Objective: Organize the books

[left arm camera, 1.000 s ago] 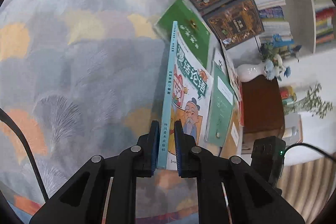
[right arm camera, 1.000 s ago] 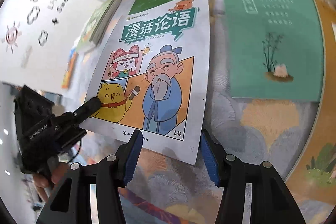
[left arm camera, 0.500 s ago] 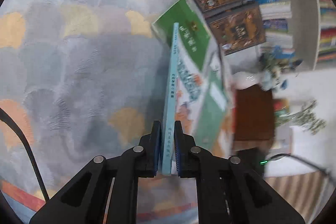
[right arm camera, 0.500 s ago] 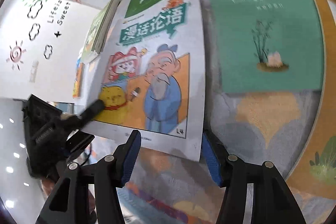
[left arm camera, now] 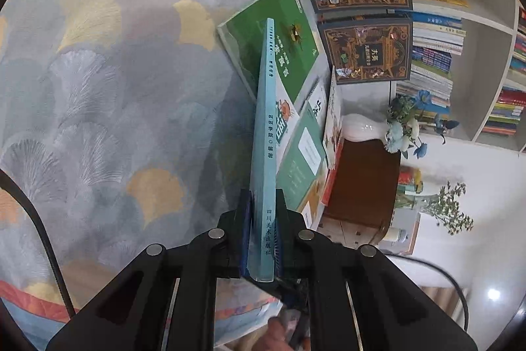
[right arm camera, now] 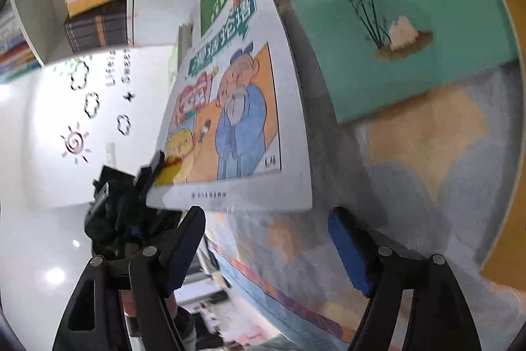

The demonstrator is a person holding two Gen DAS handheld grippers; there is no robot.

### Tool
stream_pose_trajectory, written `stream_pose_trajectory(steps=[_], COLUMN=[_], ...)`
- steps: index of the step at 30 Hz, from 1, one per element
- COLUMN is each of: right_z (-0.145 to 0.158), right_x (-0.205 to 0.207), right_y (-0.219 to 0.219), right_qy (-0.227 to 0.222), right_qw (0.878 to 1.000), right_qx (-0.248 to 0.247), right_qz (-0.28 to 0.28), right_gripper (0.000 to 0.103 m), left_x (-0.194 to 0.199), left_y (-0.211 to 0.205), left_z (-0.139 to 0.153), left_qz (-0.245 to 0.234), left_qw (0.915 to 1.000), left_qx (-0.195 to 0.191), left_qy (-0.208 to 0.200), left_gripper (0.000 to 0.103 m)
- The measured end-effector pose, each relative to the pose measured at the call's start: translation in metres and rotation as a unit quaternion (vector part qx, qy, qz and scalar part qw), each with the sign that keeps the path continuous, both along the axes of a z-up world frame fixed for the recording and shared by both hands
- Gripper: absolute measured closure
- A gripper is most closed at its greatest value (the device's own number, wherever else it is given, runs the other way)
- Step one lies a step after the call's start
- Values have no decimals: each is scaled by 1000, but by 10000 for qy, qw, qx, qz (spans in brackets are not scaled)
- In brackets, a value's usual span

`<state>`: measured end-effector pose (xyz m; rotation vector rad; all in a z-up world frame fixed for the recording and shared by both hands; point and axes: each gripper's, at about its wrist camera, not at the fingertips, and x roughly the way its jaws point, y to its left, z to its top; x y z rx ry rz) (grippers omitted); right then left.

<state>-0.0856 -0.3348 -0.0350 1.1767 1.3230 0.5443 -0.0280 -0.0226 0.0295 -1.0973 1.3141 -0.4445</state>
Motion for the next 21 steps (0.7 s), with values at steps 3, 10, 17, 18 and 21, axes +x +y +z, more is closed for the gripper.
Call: stream_pose_trajectory(steps=[3,10,17,18,21], right_z=[-3,9,52,57,73], right_x=[10,21,18,16,9], right_y=[-4,14,49,54,71], right_qy=[-161,-313,-952,-1012,-1246], right_qw=[9991,9986,9723,9667,9457], right_qx=[273,-252,-2122,-2334,-2980], right_qz=[-288,-348,255,289,365], right_gripper=[38,76,76,78,82], left_x=[2,13,14,12,5], left_y=[2,16,0,-4,-12], left_z=[-3,-7,8,12,25], left_qz=[-100,-419,-1337,-1535,-1946], left_qw=[9998,9986,9777,9705,9494], left_qx=[-87,301,1521,1709,2157], left_qy=[114,145,-561,-725,-1193], left_gripper=[94,94,94,94,94])
